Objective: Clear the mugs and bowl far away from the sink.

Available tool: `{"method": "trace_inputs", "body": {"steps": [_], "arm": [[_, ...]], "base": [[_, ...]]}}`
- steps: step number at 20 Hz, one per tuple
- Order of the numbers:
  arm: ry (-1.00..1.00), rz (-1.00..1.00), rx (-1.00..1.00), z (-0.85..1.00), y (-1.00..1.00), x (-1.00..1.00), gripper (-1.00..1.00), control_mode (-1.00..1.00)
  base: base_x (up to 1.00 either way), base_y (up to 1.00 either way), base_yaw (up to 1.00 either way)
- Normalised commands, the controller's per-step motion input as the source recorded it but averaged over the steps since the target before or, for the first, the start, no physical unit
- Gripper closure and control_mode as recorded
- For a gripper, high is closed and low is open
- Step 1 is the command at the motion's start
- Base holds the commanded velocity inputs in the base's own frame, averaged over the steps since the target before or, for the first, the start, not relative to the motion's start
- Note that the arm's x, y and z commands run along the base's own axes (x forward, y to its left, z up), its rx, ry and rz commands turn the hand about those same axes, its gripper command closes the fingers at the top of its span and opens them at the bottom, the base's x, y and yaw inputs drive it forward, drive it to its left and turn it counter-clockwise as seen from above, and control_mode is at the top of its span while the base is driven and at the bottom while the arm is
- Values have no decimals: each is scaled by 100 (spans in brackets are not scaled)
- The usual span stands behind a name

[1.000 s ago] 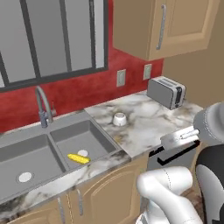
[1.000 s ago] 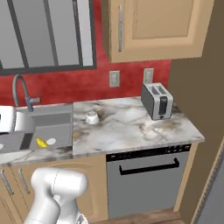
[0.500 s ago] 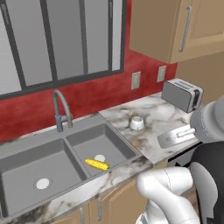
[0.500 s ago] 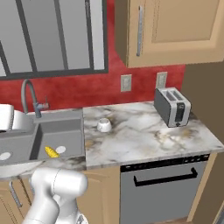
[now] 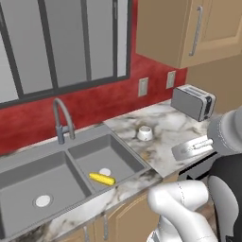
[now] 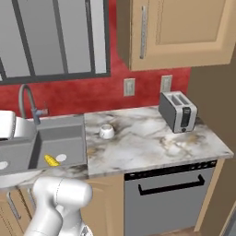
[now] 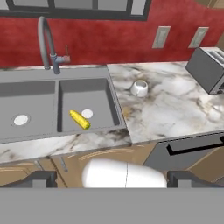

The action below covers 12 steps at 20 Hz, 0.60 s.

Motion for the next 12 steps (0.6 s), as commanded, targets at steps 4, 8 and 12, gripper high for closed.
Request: {"method": "trace_inputs", "body": {"steps": [4,8,12], "arm": [[0,0,0,0,0,0,-100,100],[0,0,0,0,0,0,-100,100],[0,0,0,0,0,0,-100,100]], "base": [[33,-60,-22],[46,-50,-19],[91,-28,-7]]}}
